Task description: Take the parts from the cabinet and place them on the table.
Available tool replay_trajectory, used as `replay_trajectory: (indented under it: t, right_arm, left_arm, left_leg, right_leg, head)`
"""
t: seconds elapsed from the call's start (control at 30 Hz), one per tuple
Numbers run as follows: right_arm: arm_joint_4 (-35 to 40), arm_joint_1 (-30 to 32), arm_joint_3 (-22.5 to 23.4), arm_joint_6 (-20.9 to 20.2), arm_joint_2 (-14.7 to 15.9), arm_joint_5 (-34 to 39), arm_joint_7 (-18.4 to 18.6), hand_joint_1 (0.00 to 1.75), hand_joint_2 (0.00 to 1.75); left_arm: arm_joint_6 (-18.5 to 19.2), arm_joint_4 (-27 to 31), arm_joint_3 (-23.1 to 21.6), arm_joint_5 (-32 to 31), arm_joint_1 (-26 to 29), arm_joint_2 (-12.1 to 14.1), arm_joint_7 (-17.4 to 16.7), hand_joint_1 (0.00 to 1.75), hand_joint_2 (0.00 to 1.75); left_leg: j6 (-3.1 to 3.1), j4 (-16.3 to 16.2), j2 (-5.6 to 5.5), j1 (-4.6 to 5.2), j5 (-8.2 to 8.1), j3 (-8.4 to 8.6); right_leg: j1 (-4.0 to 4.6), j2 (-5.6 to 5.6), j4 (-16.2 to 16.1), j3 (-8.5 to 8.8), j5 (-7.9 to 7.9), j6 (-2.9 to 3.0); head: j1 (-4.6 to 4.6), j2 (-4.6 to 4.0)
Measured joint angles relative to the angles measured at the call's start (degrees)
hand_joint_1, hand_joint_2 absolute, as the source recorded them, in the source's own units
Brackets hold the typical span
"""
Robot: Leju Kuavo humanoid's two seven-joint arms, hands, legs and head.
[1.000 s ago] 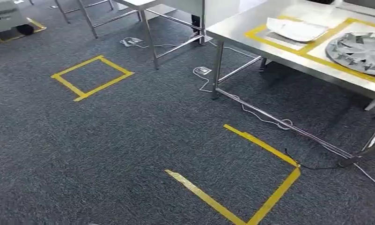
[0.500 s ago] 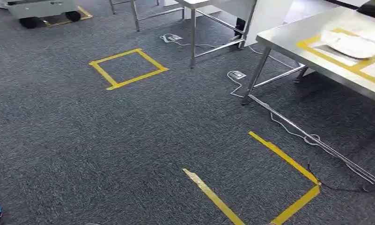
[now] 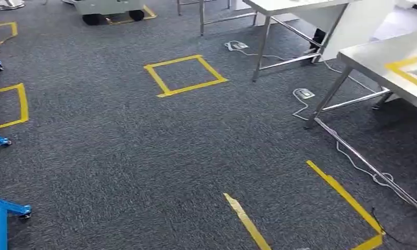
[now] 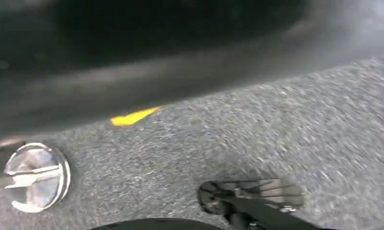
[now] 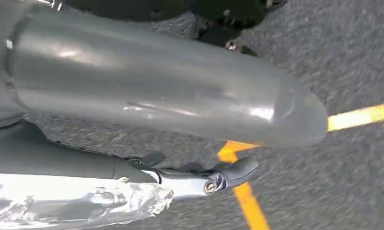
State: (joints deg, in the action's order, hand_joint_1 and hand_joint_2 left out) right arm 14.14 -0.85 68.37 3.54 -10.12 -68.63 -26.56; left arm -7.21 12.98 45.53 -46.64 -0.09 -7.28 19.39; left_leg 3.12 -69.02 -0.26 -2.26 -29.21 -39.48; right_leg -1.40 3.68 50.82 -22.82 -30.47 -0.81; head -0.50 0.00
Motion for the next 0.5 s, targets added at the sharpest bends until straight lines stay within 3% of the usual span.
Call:
replay_trajectory:
  t: [0.03,0.07,0.1,0.13,0.17,0.2,0.23,0.27,0.3,0.33,0.37,0.4,0.43,0.47,0.5]
  right_arm:
    - [0.0,0.0,0.0,0.0,0.0,0.0,0.0,0.00,0.00]
    - [0.0,0.0,0.0,0.0,0.0,0.0,0.0,0.00,0.00]
    - [0.1,0.0,0.0,0.0,0.4,0.0,0.0,0.00,0.00]
    - [0.1,0.0,0.0,0.0,0.7,-0.1,0.0,0.00,0.00]
    - [0.0,-0.1,0.0,0.0,0.4,-0.1,-0.1,0.00,0.00]
    - [0.0,-0.3,0.0,0.1,0.4,-0.1,-0.1,0.00,0.00]
    - [0.0,-0.5,0.0,0.0,0.3,-0.2,-0.1,0.00,0.00]
    - [0.0,-0.9,0.0,0.0,0.2,-0.2,-0.1,0.00,0.00]
    - [0.0,-1.1,0.0,0.0,0.2,-0.2,-0.2,0.00,0.00]
    - [0.0,-1.2,0.0,0.0,0.1,-0.2,-0.3,0.00,0.00]
    - [0.0,-1.1,0.0,0.0,0.1,-0.2,-0.3,0.00,0.00]
    - [0.0,-0.8,0.0,0.0,0.1,-0.2,-0.3,0.00,0.00]
    - [0.0,-0.6,0.0,0.0,0.1,-0.2,-0.3,0.00,0.00]
    - [0.0,-0.5,0.0,0.0,0.1,-0.2,-0.3,0.00,0.00]
    - [0.0,-0.5,0.0,0.0,0.1,-0.2,-0.3,0.00,0.00]
  left_arm:
    - [0.0,0.0,0.1,0.0,0.1,0.0,0.0,0.00,0.00]
    - [0.0,0.0,0.2,0.0,0.1,0.1,0.0,0.00,0.00]
    - [0.2,-0.2,0.2,0.0,0.0,-0.5,0.0,0.00,0.00]
    - [0.3,-0.3,0.3,0.0,0.0,-0.7,0.0,0.00,0.00]
    - [0.2,-0.4,0.4,0.0,0.0,-0.6,0.0,0.00,0.00]
    - [0.0,-0.4,0.5,0.1,-0.1,-0.2,0.0,0.00,0.00]
    - [-0.1,-0.4,0.6,0.2,-0.2,-0.3,0.0,0.00,0.00]
    - [-0.2,-0.4,0.8,0.2,-0.5,-0.2,0.0,0.00,0.00]
    - [-0.2,-0.4,0.8,0.2,-0.4,-0.2,0.3,0.00,0.00]
    - [-0.2,-0.4,0.8,0.0,-0.5,-0.2,0.7,0.00,0.00]
    - [-0.2,-0.4,0.8,-0.2,-0.7,-0.2,1.1,0.00,0.00]
    - [-0.2,-0.4,0.8,-0.2,-0.8,-0.2,1.2,0.00,0.00]
    - [-0.2,-0.4,0.8,-0.2,-0.7,-0.2,1.2,0.00,0.00]
    - [-0.2,-0.4,0.8,-0.3,-0.5,-0.2,1.2,0.00,0.00]
    - [-0.2,-0.4,0.8,-0.3,-0.3,-0.2,1.3,0.00,0.00]
  left_leg:
    - [0.75,4.1,0.66,-0.49,2.72,1.75]
    - [1.55,8.9,2.28,-1.10,5.37,4.01]
    - [2.35,8.9,4.51,-0.60,3.51,4.17]
    - [0.74,9.0,3.85,-0.67,3.47,4.11]
    - [-0.97,8.0,3.44,-0.65,2.61,4.06]
    - [-1.63,7.7,2.96,-0.50,2.09,4.20]
    - [-2.21,7.6,2.20,-0.33,1.75,4.02]
    - [-2.58,7.7,1.35,-0.17,1.48,4.22]
    - [-2.92,7.8,1.07,-0.08,1.27,4.51]
    - [-3.03,8.0,0.38,0.04,1.19,4.61]
    - [-3.13,8.1,-0.35,0.14,1.14,4.62]
    - [-3.34,8.1,-1.17,0.23,1.00,4.61]
    - [-3.55,8.1,-2.11,0.35,0.86,4.70]
    - [-3.79,8.1,-3.03,0.56,0.69,4.90]
    - [-3.92,8.2,-3.96,0.77,0.59,5.12]
  right_leg:
    - [-0.57,0.65,0.4,0.65,-0.84,-0.89]
    - [-1.16,1.29,1.0,1.30,-1.88,-1.84]
    - [-0.54,1.78,1.9,1.57,-3.02,-2.79]
    - [-0.81,2.14,3.2,1.62,-3.85,-3.38]
    - [-0.54,2.17,3.4,2.07,-3.73,-3.64]
    - [-0.82,2.34,3.4,2.50,-4.05,-3.56]
    - [-1.03,2.65,3.4,3.30,-4.12,-3.64]
    - [-1.40,2.72,3.3,3.00,-4.64,-3.88]
    - [-1.37,0.07,5.3,2.35,-5.96,-3.57]
    - [-1.22,-1.75,9.5,0.07,-7.71,-3.21]
    - [-0.95,-2.61,15.1,-3.31,-9.48,-2.93]
    - [-0.69,-2.97,20.4,-6.89,-11.01,-2.74]
    - [-0.36,-3.14,24.4,-10.24,-11.52,-2.50]
    - [-0.03,-3.32,25.5,-12.50,-10.12,-2.01]
    - [0.41,-3.51,23.6,-13.30,-7.16,-1.21]
  head:
    - [0.04,0.00]
    - [0.00,0.00]
    - [-0.44,0.00]
    - [-1.09,0.00]
    - [-0.30,0.00]
    - [0.37,0.00]
    - [0.33,0.00]
    - [0.39,0.00]
    - [0.72,0.00]
    - [0.72,0.00]
    - [0.72,0.00]
    - [0.79,0.00]
    - [0.85,0.00]
    - [0.90,0.00]
    - [0.83,0.00]
